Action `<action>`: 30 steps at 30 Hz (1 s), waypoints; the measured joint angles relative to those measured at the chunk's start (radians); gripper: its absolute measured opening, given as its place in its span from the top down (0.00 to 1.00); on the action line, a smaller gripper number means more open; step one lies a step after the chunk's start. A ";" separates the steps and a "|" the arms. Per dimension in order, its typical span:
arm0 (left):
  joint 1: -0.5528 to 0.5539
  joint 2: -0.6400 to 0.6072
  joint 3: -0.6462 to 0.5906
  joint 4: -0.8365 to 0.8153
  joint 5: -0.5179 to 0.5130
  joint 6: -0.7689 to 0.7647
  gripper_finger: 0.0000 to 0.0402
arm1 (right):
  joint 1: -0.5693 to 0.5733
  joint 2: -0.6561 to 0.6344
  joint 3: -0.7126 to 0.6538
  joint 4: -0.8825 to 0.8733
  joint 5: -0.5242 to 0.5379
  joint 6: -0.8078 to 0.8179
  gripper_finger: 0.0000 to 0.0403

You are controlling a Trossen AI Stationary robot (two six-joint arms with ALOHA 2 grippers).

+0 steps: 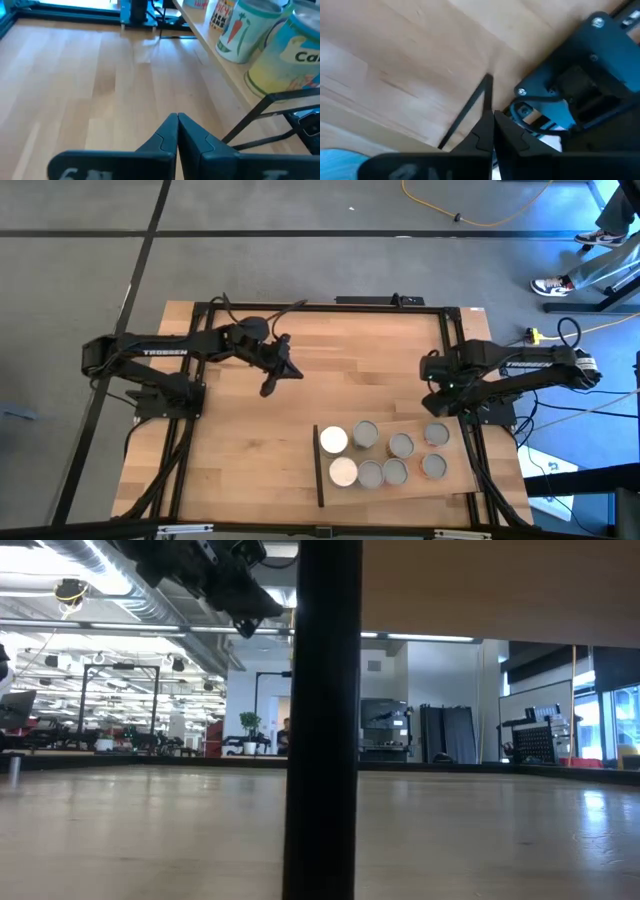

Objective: Pick and place cans onto a shelf
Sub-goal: Adjust the shelf

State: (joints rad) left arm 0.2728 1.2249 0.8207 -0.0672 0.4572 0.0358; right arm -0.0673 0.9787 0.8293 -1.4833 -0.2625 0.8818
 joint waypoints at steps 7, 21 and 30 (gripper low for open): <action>0.005 -0.009 0.000 -0.007 0.000 0.000 1.00 | 0.001 0.000 -0.037 0.035 -0.054 0.000 0.98; 0.004 -0.010 0.000 -0.007 0.000 0.000 1.00 | 0.114 0.000 -0.052 0.048 -0.168 0.082 0.98; 0.004 -0.010 0.000 -0.007 0.000 -0.009 1.00 | 0.225 0.000 -0.052 0.116 -0.191 0.190 0.98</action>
State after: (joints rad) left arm 0.2764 1.2152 0.8204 -0.0746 0.4576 0.0273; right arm 0.1576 0.9791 0.7769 -1.3675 -0.4532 1.0720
